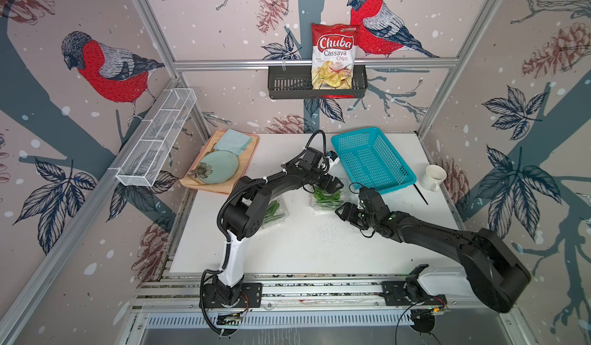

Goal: Take small green peppers out of containers
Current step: Move the packing box to the center of the board.

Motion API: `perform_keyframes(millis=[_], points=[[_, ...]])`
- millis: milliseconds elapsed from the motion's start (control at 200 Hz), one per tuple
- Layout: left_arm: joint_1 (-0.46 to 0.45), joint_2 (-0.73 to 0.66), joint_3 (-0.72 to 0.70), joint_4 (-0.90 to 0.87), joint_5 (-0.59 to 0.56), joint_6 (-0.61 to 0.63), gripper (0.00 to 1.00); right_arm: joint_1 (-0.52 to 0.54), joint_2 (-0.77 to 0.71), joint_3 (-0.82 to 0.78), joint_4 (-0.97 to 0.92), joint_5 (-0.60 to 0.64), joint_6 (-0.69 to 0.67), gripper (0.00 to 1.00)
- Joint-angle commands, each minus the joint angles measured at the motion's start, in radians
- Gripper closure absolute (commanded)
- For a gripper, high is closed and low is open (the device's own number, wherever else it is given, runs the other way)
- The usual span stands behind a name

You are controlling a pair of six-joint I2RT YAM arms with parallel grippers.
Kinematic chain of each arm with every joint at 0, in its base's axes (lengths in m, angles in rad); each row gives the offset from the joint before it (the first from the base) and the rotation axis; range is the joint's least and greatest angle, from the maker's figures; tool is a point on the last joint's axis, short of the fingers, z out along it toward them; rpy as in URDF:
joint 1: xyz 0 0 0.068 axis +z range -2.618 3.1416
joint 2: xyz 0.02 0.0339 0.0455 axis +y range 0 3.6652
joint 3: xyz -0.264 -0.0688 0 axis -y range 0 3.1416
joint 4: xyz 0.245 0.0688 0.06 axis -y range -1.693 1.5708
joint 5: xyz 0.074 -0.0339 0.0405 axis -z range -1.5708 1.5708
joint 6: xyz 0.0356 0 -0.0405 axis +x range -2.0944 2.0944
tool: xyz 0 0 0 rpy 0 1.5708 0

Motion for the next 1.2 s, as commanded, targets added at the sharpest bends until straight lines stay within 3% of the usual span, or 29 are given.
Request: perform_keyframes(millis=[0,180,290,475,710,916,1196], points=[[0.003,-0.056,-0.036,-0.061,-0.015,-0.051,0.08,-0.004,-0.026,-0.028,-0.021,-0.014,0.029,0.28],[-0.009,-0.141,-0.112,-0.058,-0.022,-0.168,0.09,-0.083,-0.112,-0.075,-0.033,-0.033,0.011,0.29],[-0.021,-0.204,-0.17,-0.04,-0.082,-0.223,0.09,-0.129,-0.158,-0.104,-0.051,-0.049,0.001,0.29],[-0.04,-0.286,-0.22,-0.029,-0.201,-0.19,0.06,-0.126,-0.201,-0.187,0.054,-0.082,0.112,0.29],[-0.038,-0.184,-0.084,-0.132,-0.249,-0.14,0.02,-0.086,-0.167,-0.183,0.177,-0.075,0.182,0.3],[-0.037,-0.078,-0.016,-0.133,-0.118,-0.186,0.03,-0.085,-0.108,-0.154,0.222,-0.078,0.209,0.32],[-0.037,-0.12,-0.054,-0.105,-0.16,-0.303,0.02,-0.075,-0.062,-0.134,0.25,-0.069,0.213,0.34]])
